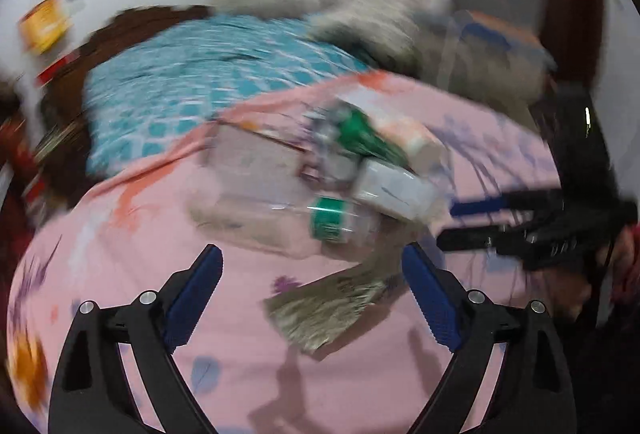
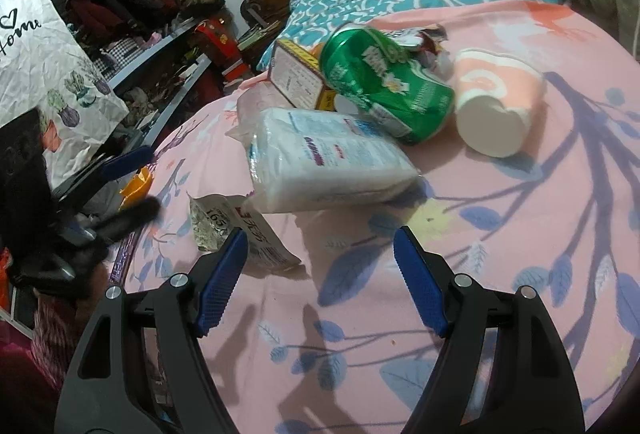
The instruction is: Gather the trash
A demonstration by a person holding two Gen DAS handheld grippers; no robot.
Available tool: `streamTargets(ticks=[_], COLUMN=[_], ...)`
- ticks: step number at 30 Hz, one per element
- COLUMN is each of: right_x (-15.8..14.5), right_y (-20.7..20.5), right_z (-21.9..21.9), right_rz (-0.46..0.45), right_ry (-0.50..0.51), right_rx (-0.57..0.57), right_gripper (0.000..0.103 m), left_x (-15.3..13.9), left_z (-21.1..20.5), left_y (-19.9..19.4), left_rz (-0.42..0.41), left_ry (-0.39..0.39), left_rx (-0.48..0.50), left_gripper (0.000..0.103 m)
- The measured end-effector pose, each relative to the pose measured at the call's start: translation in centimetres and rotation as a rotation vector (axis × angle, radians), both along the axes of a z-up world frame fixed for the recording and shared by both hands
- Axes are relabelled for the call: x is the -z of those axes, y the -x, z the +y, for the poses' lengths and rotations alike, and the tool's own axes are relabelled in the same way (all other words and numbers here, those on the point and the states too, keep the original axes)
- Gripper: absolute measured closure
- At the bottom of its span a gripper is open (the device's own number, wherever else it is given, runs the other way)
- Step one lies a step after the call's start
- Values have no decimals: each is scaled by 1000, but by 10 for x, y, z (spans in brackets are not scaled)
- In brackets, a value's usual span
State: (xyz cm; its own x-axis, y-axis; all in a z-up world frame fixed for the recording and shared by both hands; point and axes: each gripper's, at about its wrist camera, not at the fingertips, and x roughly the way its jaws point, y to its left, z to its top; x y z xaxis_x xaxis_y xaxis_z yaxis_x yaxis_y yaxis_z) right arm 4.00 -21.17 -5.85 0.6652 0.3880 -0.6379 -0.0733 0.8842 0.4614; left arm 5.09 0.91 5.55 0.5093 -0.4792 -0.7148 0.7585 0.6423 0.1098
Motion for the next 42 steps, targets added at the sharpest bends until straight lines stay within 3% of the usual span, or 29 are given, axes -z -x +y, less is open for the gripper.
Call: streamTargets(ticks=[3, 5, 7, 10, 13, 14, 15, 19, 22, 24, 25, 26, 27, 28, 32, 38, 42], right_x=[1, 1, 0, -4, -14, -19, -22, -29, -21, -15, -12, -8, -6, -5, -9, -18, -18], right_y=[4, 4, 1, -8, -14, -16, -18, -30, -45, -53, -54, -55, -54, -50, -32, -5, 2], right_z=[-8, -14, -17, -15, -7, -3, 1, 20, 23, 21, 19, 15, 11, 3, -14, -34, -39], right_rz=[0, 2, 4, -6, -40, -61, -76, -121, -77, -37, -20, 3, 11, 17, -3, -38, -59], right_ry=[-4, -2, 0, 12, 45, 65, 82, 191, 211, 206, 204, 188, 160, 118, 88, 60, 84], right_rx=[22, 37, 44, 26, -1, -13, -22, -73, -69, -62, -58, -51, -47, -32, -4, 13, 20], right_gripper=[27, 27, 27, 27, 26, 26, 25, 22, 22, 38, 63, 73, 77, 84, 87, 87, 84], left_x=[17, 32, 39, 39, 33, 30, 30, 36, 41, 45, 47, 47, 47, 47, 37, 16, 2], left_z=[-20, -25, -23, -13, -4, 2, 4, -2, -7, -12, -14, -17, -19, -19, -12, 10, 30], left_y=[-2, -4, 0, -1, 4, 5, 6, 15, 21, 22, 21, 23, 23, 22, 20, 28, 29], left_rz=[33, 80, 63, 83, 94, 115, 131, 125, 117, 121, 120, 113, 111, 109, 135, 211, 272], left_ry=[-102, -170, -200, -182, -139, -109, -91, -104, -118, -133, -137, -138, -139, -141, -83, 47, 175], left_rx=[133, 180, 174, 147, 99, 75, 61, 8, 13, 16, 16, 17, 17, 13, 7, -19, -56], left_gripper=[23, 45, 52, 62, 80, 91, 93, 94, 85, 79, 76, 76, 76, 85, 98, 101, 101])
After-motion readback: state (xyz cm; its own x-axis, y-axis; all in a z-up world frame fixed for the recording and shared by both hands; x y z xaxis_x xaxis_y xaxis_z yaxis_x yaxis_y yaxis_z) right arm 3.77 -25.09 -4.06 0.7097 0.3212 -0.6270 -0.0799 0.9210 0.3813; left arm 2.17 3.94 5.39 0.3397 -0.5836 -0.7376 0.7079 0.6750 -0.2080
